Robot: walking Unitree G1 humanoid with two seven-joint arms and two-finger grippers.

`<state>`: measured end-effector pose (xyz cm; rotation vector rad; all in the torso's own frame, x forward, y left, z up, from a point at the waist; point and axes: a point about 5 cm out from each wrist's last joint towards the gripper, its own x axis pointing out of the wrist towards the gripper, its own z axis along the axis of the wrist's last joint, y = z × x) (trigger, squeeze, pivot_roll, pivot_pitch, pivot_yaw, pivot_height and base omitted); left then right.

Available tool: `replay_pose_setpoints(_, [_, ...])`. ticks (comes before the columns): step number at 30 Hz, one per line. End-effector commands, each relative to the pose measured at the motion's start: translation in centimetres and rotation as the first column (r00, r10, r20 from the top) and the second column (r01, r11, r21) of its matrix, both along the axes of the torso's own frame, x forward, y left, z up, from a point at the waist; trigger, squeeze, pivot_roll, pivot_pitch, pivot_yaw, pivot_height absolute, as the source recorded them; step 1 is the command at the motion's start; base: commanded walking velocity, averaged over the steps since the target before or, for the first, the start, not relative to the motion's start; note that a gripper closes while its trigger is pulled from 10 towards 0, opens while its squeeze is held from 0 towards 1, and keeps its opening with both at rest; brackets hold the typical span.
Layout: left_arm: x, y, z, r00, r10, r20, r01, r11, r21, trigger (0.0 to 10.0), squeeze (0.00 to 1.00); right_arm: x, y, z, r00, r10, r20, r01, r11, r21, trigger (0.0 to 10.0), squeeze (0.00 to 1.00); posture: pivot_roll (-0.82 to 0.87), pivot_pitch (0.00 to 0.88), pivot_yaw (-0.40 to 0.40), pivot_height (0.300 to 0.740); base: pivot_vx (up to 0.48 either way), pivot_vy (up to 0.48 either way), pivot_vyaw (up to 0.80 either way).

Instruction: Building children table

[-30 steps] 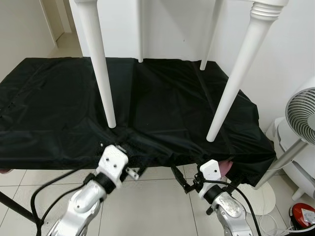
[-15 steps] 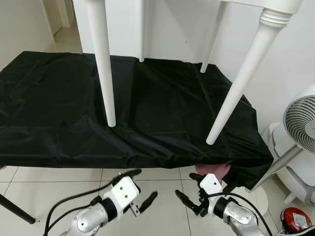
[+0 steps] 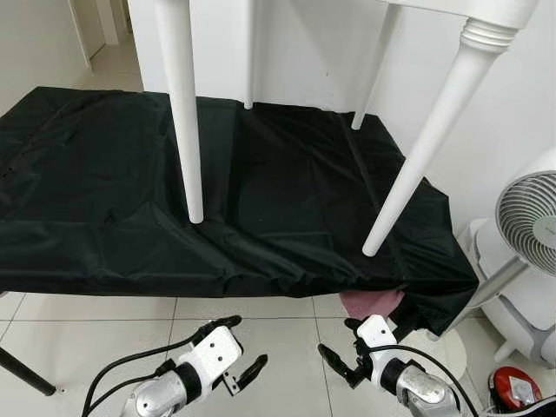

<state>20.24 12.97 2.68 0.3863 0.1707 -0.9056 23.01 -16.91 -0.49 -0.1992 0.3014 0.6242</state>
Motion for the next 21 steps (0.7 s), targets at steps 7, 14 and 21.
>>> replay_pose_setpoints(7, [0.1, 0.0, -1.4, 0.998, 0.059, -0.017, -0.059, 0.998, 0.009, 10.0, 0.0, -0.3, -0.7, -1.0, 0.998, -0.052, -0.031, 0.051, 0.998, -0.026, 10.0, 0.0, 0.07, 0.0, -0.142, 0.74, 0.0, 0.0, 0.0])
replay_pose_setpoints(14, [0.7, 0.8, -4.0, 0.977, 0.182, -0.114, -0.174, 0.982, 0.076, 10.0, 0.0, -0.5, -1.2, -2.3, 0.987, -0.121, -0.101, 0.114, 0.991, -0.074, 10.0, 0.0, 0.07, 0.0, -0.126, 0.74, 0.0, 0.0, 0.0])
replay_pose_setpoints(21, [0.1, 1.2, -7.0, 0.927, 0.28, -0.25, -0.245, 0.956, 0.163, 10.0, 0.0, -1.2, -1.9, -3.9, 0.951, -0.234, -0.202, 0.209, 0.968, -0.135, 10.0, 0.0, 0.06, 0.0, -0.112, 0.74, 0.0, 0.0, 0.0])
